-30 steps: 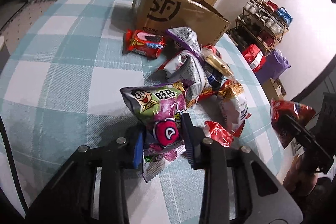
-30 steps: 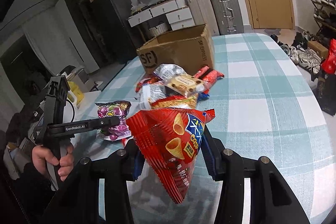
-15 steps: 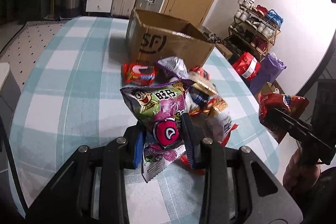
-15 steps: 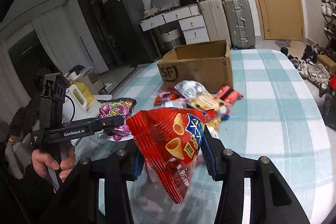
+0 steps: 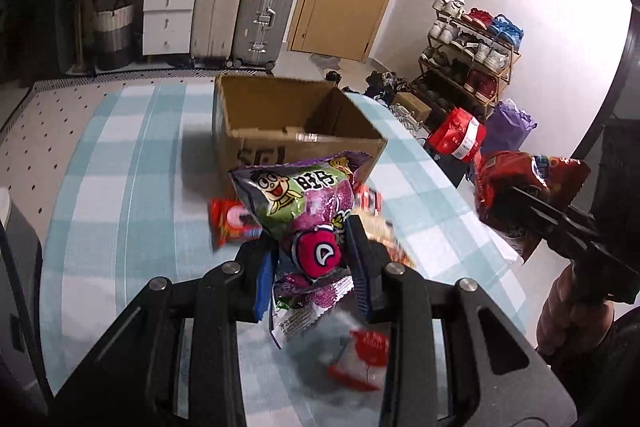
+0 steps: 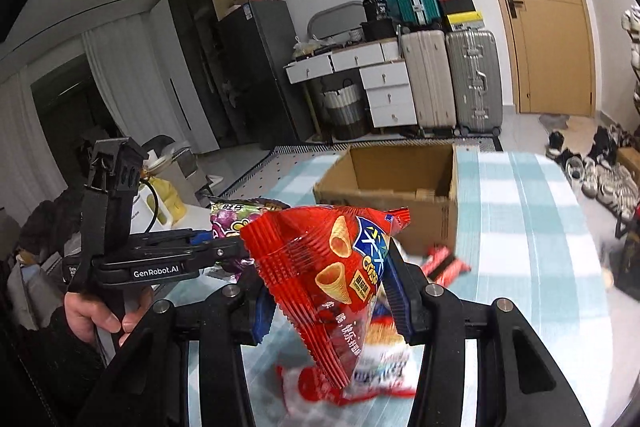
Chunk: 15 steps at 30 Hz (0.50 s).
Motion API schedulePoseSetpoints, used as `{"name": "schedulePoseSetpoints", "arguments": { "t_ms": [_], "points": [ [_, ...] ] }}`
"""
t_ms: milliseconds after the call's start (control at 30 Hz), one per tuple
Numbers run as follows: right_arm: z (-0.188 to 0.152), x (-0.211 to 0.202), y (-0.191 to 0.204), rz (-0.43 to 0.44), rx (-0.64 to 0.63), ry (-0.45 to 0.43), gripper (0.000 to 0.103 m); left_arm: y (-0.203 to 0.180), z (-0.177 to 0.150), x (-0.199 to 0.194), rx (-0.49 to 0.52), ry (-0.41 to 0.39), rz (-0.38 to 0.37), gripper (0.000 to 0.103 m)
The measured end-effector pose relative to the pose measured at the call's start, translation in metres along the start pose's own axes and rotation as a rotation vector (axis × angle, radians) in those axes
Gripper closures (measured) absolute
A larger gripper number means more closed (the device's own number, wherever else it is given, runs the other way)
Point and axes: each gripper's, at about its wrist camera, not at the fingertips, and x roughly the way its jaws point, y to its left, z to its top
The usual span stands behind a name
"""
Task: Organize snacks
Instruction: 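Carry both held bags up over the open cardboard box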
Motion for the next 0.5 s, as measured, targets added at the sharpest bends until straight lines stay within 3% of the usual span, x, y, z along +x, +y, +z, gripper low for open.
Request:
{"name": "schedulePoseSetpoints", "arguments": {
  "t_ms": [500],
  "points": [
    [0.074, 0.061, -0.039, 0.018, 0.04, 0.016, 0.056, -0.009, 0.103, 0.06, 0.041, 0.025, 0.01, 0.074]
  ]
}}
